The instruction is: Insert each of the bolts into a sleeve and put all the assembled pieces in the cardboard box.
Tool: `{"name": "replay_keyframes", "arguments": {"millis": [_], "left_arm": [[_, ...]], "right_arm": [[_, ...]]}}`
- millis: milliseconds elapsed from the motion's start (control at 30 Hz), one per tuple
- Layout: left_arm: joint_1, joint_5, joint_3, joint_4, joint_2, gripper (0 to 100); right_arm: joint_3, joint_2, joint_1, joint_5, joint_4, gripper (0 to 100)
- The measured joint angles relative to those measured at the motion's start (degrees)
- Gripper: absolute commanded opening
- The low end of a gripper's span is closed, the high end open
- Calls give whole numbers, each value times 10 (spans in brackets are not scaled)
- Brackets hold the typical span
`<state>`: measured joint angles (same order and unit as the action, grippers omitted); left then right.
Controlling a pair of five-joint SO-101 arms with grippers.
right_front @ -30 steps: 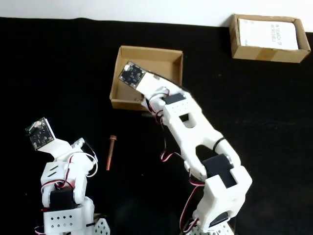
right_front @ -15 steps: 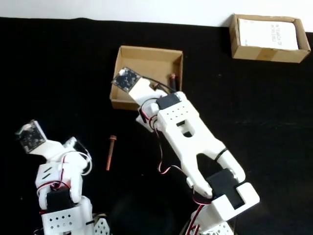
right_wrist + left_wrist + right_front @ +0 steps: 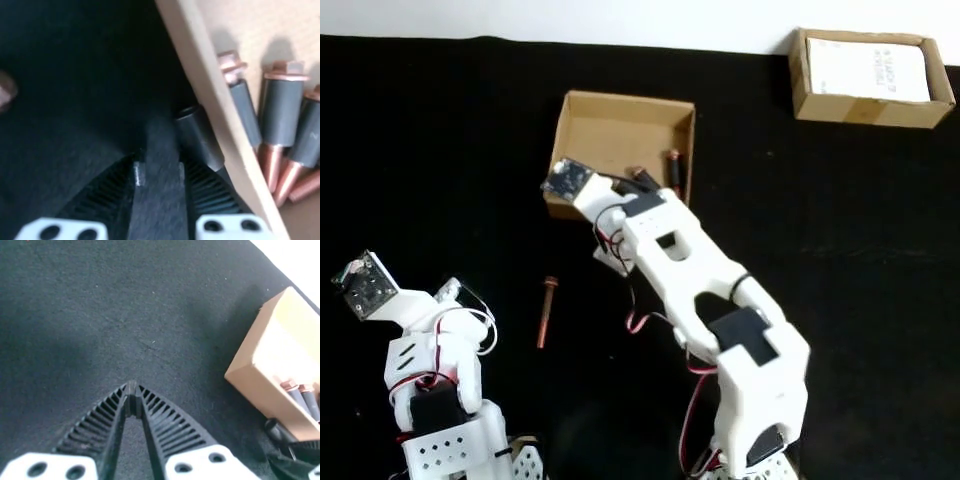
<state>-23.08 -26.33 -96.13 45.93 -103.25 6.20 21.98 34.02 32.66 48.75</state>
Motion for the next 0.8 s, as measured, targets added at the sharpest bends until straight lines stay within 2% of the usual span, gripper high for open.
{"name": "replay_keyframes", "arguments": {"millis": [400, 467, 567, 800], "left_arm": [[0, 0, 0, 0, 0, 10], [0, 0, 0, 0, 0, 10], [0, 0, 0, 0, 0, 10], [0, 0, 0, 0, 0, 10]], "right_arm": [[-66, 69, 1, 0, 0, 118], [-82, 87, 1, 0, 0, 92], [-111, 118, 1, 1, 1, 2], [-145, 141, -6, 1, 4, 14]]}}
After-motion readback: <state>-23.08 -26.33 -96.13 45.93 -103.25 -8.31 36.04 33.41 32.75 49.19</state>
